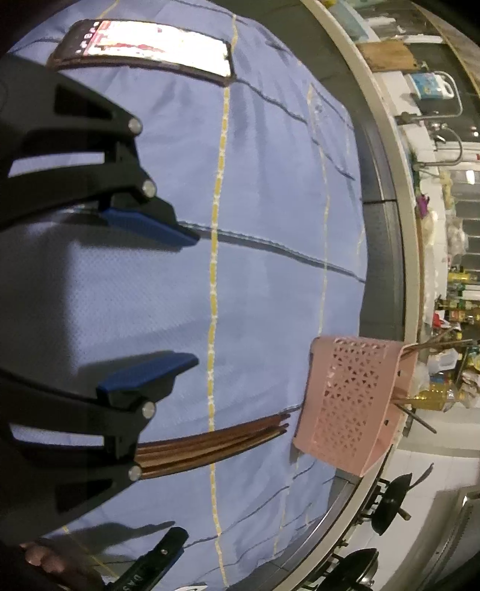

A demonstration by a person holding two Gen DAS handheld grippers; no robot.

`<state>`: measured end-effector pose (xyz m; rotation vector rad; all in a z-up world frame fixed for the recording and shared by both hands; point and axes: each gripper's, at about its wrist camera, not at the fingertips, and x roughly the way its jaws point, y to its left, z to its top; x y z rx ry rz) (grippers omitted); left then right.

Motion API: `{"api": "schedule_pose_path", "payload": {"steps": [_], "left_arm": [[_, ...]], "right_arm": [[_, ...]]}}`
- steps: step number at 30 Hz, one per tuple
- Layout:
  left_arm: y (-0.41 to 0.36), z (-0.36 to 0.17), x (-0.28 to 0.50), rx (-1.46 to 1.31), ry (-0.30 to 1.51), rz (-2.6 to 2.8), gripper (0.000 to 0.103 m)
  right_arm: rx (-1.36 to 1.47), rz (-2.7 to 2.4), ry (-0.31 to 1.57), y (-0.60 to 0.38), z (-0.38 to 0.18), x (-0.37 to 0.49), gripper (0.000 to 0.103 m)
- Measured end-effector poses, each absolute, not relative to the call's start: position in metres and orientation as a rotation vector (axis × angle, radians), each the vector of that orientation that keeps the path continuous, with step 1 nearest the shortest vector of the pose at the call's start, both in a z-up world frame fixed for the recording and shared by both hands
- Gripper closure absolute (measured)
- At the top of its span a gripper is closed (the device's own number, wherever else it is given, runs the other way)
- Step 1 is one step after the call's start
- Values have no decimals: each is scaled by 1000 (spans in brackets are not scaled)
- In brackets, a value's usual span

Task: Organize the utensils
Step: 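Move both open tools back over the chopstick pile on the cloth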

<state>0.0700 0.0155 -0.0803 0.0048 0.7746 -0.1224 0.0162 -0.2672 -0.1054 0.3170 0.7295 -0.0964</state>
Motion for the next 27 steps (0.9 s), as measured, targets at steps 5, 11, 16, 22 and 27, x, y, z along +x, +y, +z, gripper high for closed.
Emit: {"api": "schedule_pose_path", "payload": {"steps": [5, 11, 16, 22, 27], "left_arm": [[18, -85, 76, -12, 816, -119, 46], [18, -86, 77, -4, 828, -117, 45], [14, -87, 77, 14, 837, -137, 37], [13, -86, 80, 18, 843, -150, 35], [16, -86, 79, -4, 840, -169, 35]], "right_arm": [[309, -102, 732, -266, -106, 17, 46], [308, -105, 733, -266, -106, 18, 46], [318, -104, 731, -268, -106, 18, 46], [290, -92, 745, -265, -105, 20, 48], [278, 20, 798, -248, -100, 25, 67]]}}
